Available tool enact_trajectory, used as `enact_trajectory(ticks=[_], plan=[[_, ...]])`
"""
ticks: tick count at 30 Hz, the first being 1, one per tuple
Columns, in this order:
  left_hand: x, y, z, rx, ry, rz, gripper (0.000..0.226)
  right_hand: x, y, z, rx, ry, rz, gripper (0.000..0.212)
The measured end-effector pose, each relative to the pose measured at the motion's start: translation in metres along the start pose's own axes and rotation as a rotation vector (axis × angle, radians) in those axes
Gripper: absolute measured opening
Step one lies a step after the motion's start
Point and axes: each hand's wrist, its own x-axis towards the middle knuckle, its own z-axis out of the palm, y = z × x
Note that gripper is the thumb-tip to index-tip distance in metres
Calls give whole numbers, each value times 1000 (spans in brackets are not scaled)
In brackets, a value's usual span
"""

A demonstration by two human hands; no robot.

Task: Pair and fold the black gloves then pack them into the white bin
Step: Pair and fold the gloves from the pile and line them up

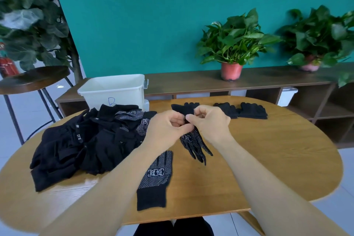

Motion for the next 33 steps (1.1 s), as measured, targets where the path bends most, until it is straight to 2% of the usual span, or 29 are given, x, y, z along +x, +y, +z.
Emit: enact_trajectory(ticks=[1, 4, 6, 7, 9, 10, 12, 13, 15, 18, 22, 26, 30, 33], plan=[[-1, 2, 4, -15, -27, 21, 32, 0, -1, 3, -2, -7, -23, 37], [5, 2, 10, -31, 5, 21, 24, -1, 0, 2, 31, -57, -80, 38], [10, 0, 11, -96, 15, 16, 8, -1, 5, -3, 54, -37, -107, 43], [12, -1, 9, -148, 5, 15, 3, 2, 9, -6, 63, -12, -99, 38], [14, -1, 5, -250, -45, -27, 13, 10, 17, -13, 84, -6, -22, 10], [16, -1, 3, -303, -94, -55, 15, 14, 22, -16, 135, -64, 48, 12], [21, -2, 3, -371, -209, -94, 15, 21, 32, -19, 306, -298, 201, 46], [25, -4, 4, -367, -257, -106, 15, 24, 36, -20, 348, -395, 244, 52], [32, -12, 9, -314, -306, -98, 13, 27, 44, -21, 314, -476, 211, 41], [48, -19, 17, -187, -250, -38, 12, 39, 56, -19, 292, -442, 159, 45], [69, -13, 25, -105, -115, 80, 19, 60, 59, -20, 309, -309, 61, 20], [62, -14, 33, -103, -155, 142, 16, 56, 69, -24, 103, -233, -58, 13], [8, -57, 60, 178, -160, 228, 9, -10, 101, -11, -289, -187, -256, 17], [-38, -92, 79, 352, -229, 355, 18, -59, 137, 3, -412, -194, -379, 20]])
